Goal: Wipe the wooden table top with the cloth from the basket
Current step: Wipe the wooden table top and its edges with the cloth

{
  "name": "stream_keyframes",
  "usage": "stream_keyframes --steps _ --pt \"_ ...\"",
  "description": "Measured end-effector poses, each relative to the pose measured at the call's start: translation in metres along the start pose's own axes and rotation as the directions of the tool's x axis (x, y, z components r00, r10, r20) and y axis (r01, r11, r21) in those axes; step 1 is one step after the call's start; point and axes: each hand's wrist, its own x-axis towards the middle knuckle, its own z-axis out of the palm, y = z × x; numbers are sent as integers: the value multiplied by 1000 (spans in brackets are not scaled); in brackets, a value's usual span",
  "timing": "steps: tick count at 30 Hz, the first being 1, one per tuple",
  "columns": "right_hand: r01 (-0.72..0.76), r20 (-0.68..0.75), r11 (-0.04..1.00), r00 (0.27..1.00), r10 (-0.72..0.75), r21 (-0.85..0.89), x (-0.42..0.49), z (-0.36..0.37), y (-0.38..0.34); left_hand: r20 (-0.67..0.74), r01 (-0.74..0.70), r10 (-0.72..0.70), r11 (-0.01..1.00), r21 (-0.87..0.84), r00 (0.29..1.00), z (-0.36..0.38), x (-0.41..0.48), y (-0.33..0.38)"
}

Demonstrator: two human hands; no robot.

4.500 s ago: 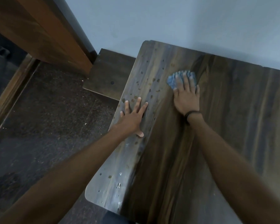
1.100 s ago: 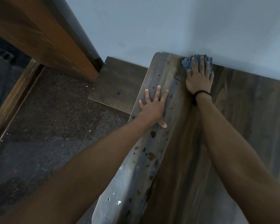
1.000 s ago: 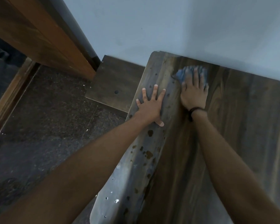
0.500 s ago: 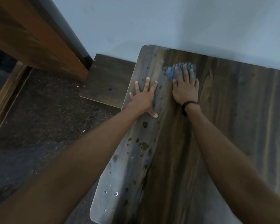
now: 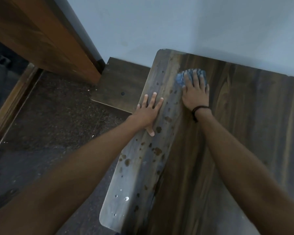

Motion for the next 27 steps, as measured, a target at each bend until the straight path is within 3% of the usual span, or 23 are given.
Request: stream_keyframes --steps 4,9,12,16,20,24,27 --pt "-44 4 999 999 44 11 27 -2 -9 25 20 -20 1000 -6 999 0 0 -1" --pt "-23 -65 999 998 21 -32 -107 36 -11 -9 10 -10 999 -41 1000 3 0 -2" --pt "-25 -35 998 999 23 -51 -163 50 -8 -16 1 -1 999 -50 1000 4 -1 -1" --pt "-6 -48 999 999 4 -41 -85 28 0 -12 -3 2 999 -50 1000 1 0 -1" --pt "-81 -23 997 996 81 5 -33 15 1 -12 6 -6 999 -39 1000 3 -1 -1" --pt "-49 -70 998 996 47 -33 -130 45 -17 -28 -10 8 999 -49 1000 5 -3 -2" --pt "-21 -26 998 999 19 -63 -221 69 -22 -35 -18 16 999 -49 999 4 -4 -2"
